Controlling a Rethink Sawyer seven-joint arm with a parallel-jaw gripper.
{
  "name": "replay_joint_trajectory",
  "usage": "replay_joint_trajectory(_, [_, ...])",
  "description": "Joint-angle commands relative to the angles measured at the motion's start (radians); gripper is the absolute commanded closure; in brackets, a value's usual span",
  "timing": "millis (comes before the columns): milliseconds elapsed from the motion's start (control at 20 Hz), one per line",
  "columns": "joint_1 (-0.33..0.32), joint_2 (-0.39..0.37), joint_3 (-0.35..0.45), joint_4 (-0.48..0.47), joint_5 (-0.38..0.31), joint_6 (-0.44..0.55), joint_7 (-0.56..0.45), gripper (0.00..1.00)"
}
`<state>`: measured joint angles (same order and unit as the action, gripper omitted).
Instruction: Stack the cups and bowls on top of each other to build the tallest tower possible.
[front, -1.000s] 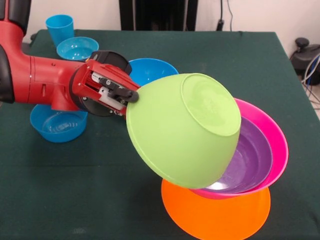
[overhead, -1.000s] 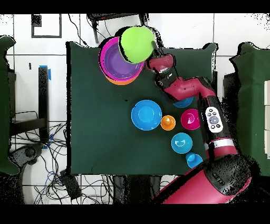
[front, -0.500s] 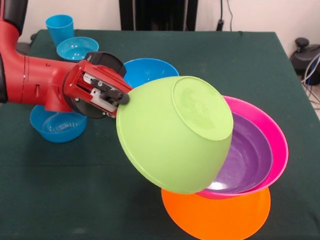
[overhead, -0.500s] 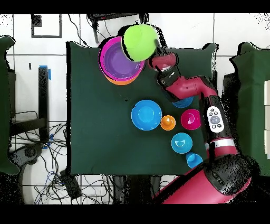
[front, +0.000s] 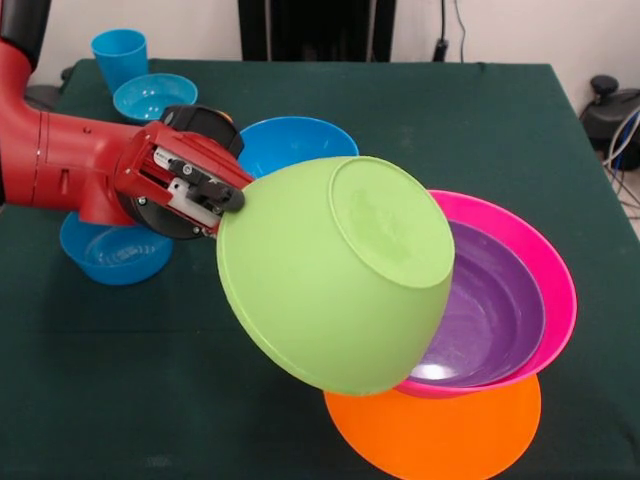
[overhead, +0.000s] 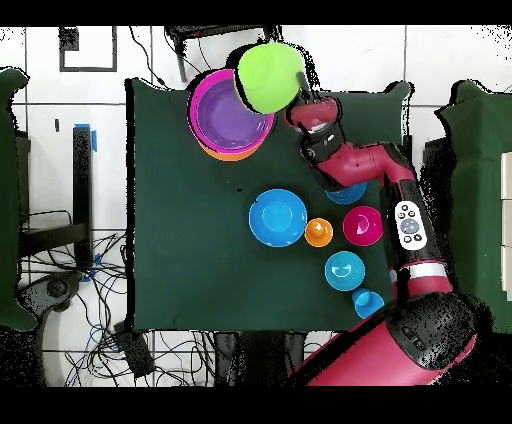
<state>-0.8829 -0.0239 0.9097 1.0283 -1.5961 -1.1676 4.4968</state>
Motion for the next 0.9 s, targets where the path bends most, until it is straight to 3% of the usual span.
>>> replay_joint_trajectory(50, [0.044, 0.015, -0.015, -0.077, -0.049, 0.154, 0.246, 1.0])
replay_joint_trajectory(500, [0.039, 0.011, -0.047, -0.036, -0.064, 0.179, 0.255, 1.0])
replay_joint_trajectory(900, [0.019, 0.03, -0.019, -0.022, -0.052, 0.193, 0.263, 1.0])
